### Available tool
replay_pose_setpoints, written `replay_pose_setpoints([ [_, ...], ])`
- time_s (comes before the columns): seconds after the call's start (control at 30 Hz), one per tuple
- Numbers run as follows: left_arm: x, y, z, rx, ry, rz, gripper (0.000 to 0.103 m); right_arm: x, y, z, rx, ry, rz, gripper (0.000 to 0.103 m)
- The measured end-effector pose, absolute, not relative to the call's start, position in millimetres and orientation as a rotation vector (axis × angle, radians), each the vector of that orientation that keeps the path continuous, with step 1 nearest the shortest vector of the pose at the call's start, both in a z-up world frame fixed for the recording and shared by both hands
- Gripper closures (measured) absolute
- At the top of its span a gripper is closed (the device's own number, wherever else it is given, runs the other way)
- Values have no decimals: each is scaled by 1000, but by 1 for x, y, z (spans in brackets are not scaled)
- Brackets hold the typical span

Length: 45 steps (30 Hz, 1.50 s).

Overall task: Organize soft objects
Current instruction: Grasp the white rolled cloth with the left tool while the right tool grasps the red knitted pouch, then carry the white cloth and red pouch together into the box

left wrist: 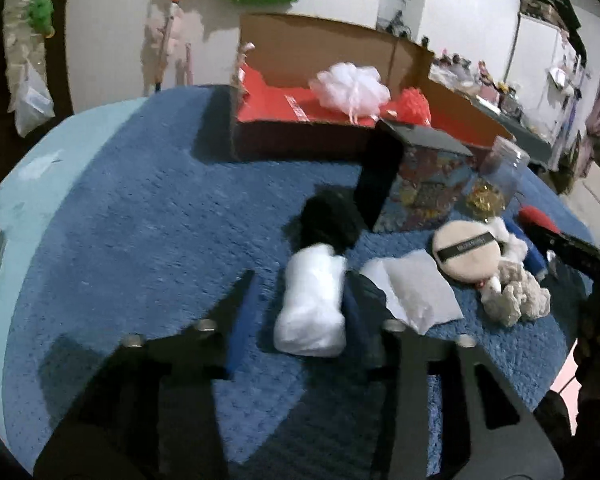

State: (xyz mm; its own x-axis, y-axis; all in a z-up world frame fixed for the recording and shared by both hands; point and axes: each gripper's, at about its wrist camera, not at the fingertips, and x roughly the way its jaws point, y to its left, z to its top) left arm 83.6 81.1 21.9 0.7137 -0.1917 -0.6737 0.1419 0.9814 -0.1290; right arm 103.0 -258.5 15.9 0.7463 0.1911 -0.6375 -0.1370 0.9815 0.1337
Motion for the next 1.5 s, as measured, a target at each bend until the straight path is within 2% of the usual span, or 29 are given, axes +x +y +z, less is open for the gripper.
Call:
replay_pose_setpoints([
  [0.03, 82, 83, 23, -76, 744, -178, 86, 101, -258, 17, 75, 700, 185, 61],
  [0.2, 72, 89, 34, -132, 709, -185, 86, 81, -253, 33, 40, 610, 180, 61],
  [0.4, 55, 61, 57, -88, 628, -256, 86, 58, -236, 51, 36, 526, 251, 61],
  [0.87, 59, -16, 62, -29, 629, -473, 86, 53, -188, 40, 16, 557, 384, 61],
  [1.5, 67, -8, 54, -61, 686, -467, 86, 53, -195, 38, 6, 578, 354, 61],
])
